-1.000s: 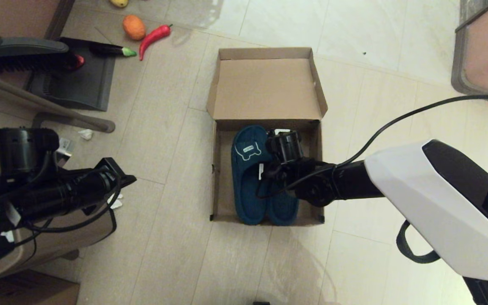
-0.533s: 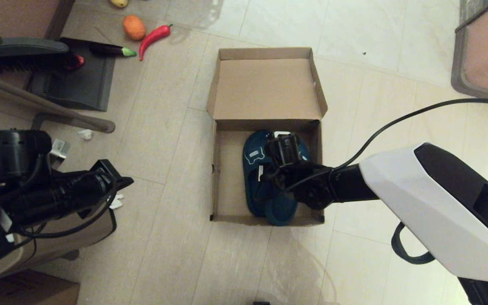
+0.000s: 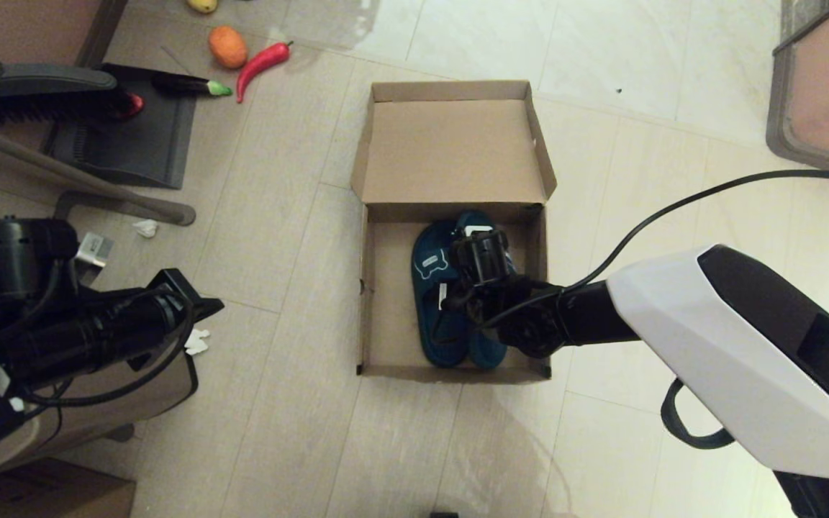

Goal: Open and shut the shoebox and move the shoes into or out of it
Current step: Put the shoes into the shoe box

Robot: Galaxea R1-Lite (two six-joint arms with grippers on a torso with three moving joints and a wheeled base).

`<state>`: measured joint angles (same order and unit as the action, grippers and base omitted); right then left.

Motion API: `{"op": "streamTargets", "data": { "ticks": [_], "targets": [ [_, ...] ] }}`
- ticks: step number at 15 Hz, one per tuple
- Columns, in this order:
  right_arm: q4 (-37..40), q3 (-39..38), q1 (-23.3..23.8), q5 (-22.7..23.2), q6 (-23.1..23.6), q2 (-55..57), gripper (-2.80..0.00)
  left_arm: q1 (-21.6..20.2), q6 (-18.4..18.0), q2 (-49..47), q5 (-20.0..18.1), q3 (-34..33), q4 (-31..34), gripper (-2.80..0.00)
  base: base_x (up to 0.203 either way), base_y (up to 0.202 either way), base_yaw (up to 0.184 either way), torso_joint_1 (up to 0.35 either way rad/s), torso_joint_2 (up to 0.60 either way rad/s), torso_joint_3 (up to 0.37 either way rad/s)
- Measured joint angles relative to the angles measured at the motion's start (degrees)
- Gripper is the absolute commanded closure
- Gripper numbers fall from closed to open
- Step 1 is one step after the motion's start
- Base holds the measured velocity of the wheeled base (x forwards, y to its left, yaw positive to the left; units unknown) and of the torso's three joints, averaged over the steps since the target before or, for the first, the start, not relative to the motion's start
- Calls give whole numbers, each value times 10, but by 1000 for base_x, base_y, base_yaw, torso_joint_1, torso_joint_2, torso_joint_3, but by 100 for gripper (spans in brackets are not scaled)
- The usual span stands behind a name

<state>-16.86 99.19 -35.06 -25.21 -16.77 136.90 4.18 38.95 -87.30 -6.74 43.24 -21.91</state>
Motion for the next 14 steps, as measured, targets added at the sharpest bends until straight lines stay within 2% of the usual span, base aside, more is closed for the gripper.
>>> {"op": "streamTargets", "data": {
  "ticks": [6, 9, 12, 14],
  "targets": [
    [54, -42, 0, 5, -2, 6, -280, 0, 0, 0, 0, 0, 0, 0, 0, 0, 0, 0, 0, 0],
    [102, -46, 0, 44, -14, -10, -280, 0, 0, 0, 0, -4, 0, 0, 0, 0, 0, 0, 0, 0],
    [179, -47, 0, 95, -64, -44, -280, 0, -1, 0, 0, -2, 0, 0, 0, 0, 0, 0, 0, 0],
    [201, -49, -1, 102, -86, -69, -280, 0, -1, -1, 0, -1, 0, 0, 0, 0, 0, 0, 0, 0]
  ]
}}
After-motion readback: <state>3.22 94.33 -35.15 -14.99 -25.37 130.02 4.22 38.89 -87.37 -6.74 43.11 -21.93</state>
